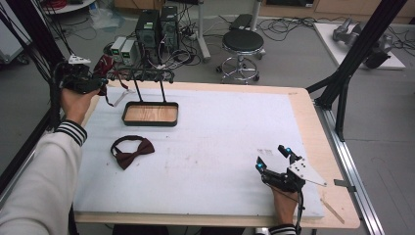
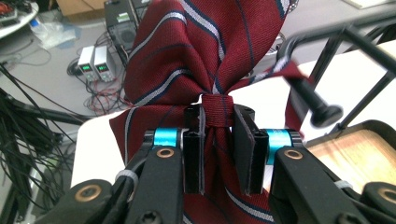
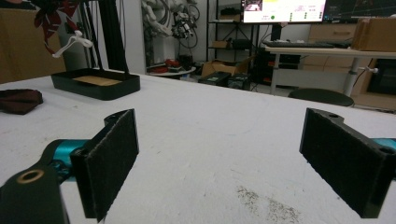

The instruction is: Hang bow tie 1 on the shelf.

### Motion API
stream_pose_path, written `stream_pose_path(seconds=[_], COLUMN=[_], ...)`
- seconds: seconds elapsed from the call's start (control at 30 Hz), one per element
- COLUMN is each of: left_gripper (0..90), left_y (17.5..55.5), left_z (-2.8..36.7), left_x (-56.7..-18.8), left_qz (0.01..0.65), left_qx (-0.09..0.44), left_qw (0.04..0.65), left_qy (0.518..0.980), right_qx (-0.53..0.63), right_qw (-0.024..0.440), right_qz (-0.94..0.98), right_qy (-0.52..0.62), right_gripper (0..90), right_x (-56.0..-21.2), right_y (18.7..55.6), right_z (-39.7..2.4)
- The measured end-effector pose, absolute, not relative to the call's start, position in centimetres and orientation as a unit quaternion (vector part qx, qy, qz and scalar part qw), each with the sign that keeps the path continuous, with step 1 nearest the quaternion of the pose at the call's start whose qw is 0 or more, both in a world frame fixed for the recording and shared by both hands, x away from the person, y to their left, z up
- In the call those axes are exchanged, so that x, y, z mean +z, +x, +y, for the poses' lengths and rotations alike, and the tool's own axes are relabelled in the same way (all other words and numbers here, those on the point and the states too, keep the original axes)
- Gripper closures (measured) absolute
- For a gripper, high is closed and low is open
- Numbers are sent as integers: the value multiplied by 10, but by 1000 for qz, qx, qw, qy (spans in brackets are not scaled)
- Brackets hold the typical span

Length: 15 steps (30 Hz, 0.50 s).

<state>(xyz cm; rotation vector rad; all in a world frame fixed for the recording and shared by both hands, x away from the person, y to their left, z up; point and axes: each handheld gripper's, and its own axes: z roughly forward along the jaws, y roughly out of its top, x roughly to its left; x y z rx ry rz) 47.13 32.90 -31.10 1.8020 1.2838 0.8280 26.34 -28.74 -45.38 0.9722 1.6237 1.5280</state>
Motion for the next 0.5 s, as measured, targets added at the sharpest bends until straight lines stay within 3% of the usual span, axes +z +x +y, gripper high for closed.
stream_pose_path(seconds=[0.5], left_gripper=[747], left_y=[466], left_z=[338], left_x=[-341], left_qz=[521], left_qx=[306], left_qw=[364], left_qy=[709], right_qx=[587], right_qw=[346], right_qz=[627], right_qy=[376], right_gripper=[109], right_x=[-454], right_y=[263], right_z=[-287])
